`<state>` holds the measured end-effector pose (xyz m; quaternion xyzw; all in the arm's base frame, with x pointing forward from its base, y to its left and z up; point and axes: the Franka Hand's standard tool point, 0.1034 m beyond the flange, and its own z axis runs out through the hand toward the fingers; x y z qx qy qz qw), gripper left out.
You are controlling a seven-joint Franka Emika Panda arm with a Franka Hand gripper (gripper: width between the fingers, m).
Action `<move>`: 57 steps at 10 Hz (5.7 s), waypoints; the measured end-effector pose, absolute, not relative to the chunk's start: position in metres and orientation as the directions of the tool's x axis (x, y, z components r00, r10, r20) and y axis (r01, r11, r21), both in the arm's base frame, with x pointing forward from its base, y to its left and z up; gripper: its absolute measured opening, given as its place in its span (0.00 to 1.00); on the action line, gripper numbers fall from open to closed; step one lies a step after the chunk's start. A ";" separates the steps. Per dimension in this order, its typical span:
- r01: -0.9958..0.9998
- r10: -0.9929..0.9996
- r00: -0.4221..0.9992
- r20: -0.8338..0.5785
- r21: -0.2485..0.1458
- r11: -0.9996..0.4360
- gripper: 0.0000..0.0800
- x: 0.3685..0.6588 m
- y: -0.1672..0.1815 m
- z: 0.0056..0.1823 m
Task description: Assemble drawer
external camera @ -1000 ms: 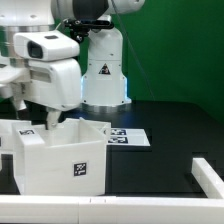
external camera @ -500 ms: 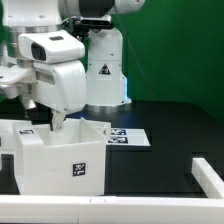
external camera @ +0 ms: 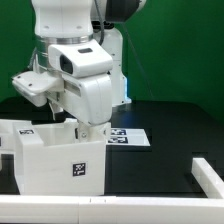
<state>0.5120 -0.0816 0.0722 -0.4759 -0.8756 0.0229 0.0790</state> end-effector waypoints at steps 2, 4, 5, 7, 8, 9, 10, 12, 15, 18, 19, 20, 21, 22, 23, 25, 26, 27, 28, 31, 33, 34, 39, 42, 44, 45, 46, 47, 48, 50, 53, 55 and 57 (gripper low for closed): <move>0.830 0.839 -0.528 0.132 -0.127 0.543 0.81 0.505 -0.086 0.063; 0.829 0.837 -0.530 0.136 -0.124 0.545 0.81 0.503 -0.094 0.059; 0.827 0.835 -0.532 0.138 -0.126 0.548 0.81 0.501 -0.101 0.058; 0.828 0.836 -0.533 0.132 -0.121 0.548 0.81 0.503 -0.113 0.060; 0.828 0.836 -0.532 0.137 -0.123 0.547 0.81 0.501 -0.114 0.058; 0.829 0.836 -0.531 0.140 -0.121 0.547 0.81 0.500 -0.115 0.054; 0.831 0.838 -0.528 0.138 -0.119 0.543 0.81 0.500 -0.117 0.053; 0.831 0.838 -0.529 0.138 -0.119 0.544 0.69 0.500 -0.116 0.053; 0.831 0.838 -0.529 0.138 -0.119 0.544 0.28 0.500 -0.116 0.053; 0.831 0.838 -0.529 0.135 -0.117 0.544 0.05 0.501 -0.117 0.054; 0.831 0.838 -0.529 0.135 -0.117 0.544 0.05 0.501 -0.117 0.054; 0.831 0.838 -0.529 0.135 -0.117 0.544 0.05 0.501 -0.117 0.054; 0.831 0.838 -0.529 0.135 -0.116 0.544 0.05 0.501 -0.117 0.054; 0.832 0.839 -0.528 0.133 -0.114 0.542 0.05 0.502 -0.117 0.055; 0.844 0.847 -0.519 0.116 -0.090 0.529 0.05 0.504 -0.118 0.059; 0.862 0.862 -0.502 0.074 -0.042 0.506 0.04 0.508 -0.118 0.073; 0.880 0.880 -0.474 0.041 -0.005 0.474 0.04 0.513 -0.111 0.082; 0.893 0.893 -0.450 0.012 0.039 0.449 0.04 0.519 -0.094 0.094; 0.918 0.922 -0.386 -0.011 0.094 0.385 0.04 0.526 -0.077 0.099; 0.929 0.938 -0.333 -0.096 0.136 0.344 0.04 0.523 -0.043 0.096; 0.912 0.943 -0.282 -0.175 0.257 0.320 0.04 0.535 -0.014 0.129; 0.886 0.948 -0.251 -0.194 0.350 0.306 0.04 0.533 0.003 0.148; 0.885 0.921 -0.257 -0.292 0.312 0.346 0.04 0.533 -0.003 0.170; 0.894 0.954 0.018 -0.301 0.432 0.119 0.04 0.546 -0.010 0.233; 0.893 0.958 0.107 -0.267 0.448 0.025 0.04 0.551 -0.003 0.237; 0.900 0.957 0.089 -0.276 0.435 0.042 0.04 0.549 -0.005 0.233; 0.900 0.957 0.088 -0.275 0.433 0.041 0.04 0.548 -0.004 0.232; 0.901 0.957 0.088 -0.275 0.432 0.041 0.04 0.548 -0.004 0.231; 0.902 0.958 0.090 -0.274 0.430 0.038 0.04 0.548 -0.005 0.229; 0.847 0.933 0.306 -0.192 0.502 -0.174 0.04 0.551 -0.007 0.217; 0.719 0.784 0.608 -0.122 0.503 -0.479 0.04 0.569 0.006 0.208; 0.724 0.790 0.602 -0.116 0.495 -0.480 0.04 0.566 0.008 0.204; 0.725 0.789 0.603 -0.115 0.492 -0.482 0.04 0.566 0.008 0.203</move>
Offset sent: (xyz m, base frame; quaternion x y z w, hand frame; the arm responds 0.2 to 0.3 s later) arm -0.0092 -0.0111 -0.0144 -0.0080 0.0091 -0.0037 0.9999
